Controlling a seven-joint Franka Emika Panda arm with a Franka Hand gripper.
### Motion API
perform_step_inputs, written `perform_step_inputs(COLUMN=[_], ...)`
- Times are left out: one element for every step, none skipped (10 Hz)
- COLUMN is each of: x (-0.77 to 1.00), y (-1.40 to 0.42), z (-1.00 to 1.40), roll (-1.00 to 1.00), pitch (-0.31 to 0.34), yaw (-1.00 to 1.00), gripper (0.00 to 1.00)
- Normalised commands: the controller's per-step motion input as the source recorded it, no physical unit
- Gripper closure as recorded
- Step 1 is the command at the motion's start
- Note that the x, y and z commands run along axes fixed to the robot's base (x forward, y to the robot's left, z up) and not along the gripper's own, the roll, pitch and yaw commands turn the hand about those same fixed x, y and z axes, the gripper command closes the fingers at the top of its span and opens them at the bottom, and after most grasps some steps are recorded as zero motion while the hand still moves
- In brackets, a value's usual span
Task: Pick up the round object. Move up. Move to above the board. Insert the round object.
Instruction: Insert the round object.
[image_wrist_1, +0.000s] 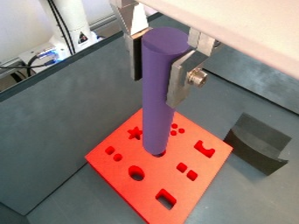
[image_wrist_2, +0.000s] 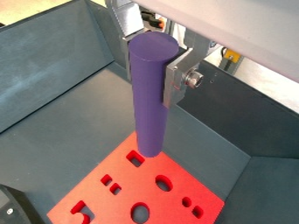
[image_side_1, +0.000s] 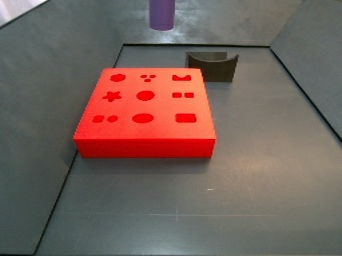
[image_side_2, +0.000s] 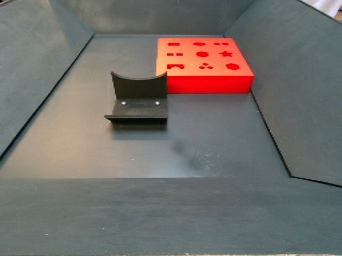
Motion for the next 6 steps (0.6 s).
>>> perform_step_inputs(x=[-0.13, 0.04, 0.10, 0.25, 0.21, 0.05], y=[0.00, 0.10, 0.11, 0.20, 0.20, 0.17], z=[-0.15, -0.30, -0.36, -0.41, -0.41, -0.44], roll=[0.00, 0.00, 0.00, 0.00, 0.00, 0.00], pitch=[-0.051, 0.000, 0.000, 0.019, 0.019, 0.000], yaw=[0.00, 0.00, -0.01, -0.02, -0.03, -0.05], gripper=[1.00, 1.00, 1.00, 1.00, 1.00, 1.00])
